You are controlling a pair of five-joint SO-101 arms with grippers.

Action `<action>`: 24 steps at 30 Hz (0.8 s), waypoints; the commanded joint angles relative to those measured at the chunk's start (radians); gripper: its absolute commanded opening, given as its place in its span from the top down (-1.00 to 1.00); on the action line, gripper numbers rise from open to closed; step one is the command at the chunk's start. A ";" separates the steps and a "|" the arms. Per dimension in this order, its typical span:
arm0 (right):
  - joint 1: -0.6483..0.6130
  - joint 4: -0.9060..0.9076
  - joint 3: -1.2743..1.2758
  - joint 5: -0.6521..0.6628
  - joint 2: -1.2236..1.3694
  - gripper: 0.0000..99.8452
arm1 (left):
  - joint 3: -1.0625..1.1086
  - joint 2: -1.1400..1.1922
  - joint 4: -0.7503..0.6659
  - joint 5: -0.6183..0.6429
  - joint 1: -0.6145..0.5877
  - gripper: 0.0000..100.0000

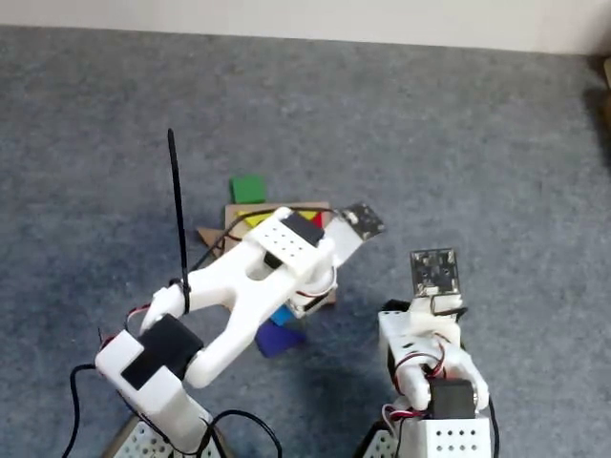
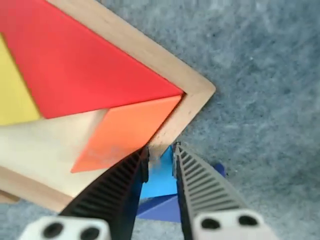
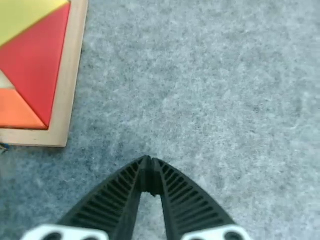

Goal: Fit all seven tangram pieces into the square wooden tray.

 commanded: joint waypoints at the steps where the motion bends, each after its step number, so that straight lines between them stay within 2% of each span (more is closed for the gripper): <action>1: 0.013 -0.002 0.154 0.000 -0.008 0.99 | -0.001 -0.133 0.035 0.009 0.008 0.80; 7: 0.013 -0.002 0.154 0.000 -0.008 0.99 | 0.035 -0.259 0.144 0.011 0.010 0.79; 11: 0.013 -0.002 0.154 0.000 -0.008 0.99 | 0.127 -0.297 0.143 0.014 0.002 0.62; 15: 0.013 -0.002 0.154 0.000 -0.008 0.99 | 0.159 -0.303 0.141 0.098 -0.012 0.55; 21: 0.013 -0.002 0.154 0.000 -0.008 0.99 | 0.242 -0.297 0.000 0.117 -0.013 0.55; 24: 0.013 -0.002 0.154 0.000 -0.008 0.99 | 0.289 -0.295 -0.074 0.173 -0.013 0.55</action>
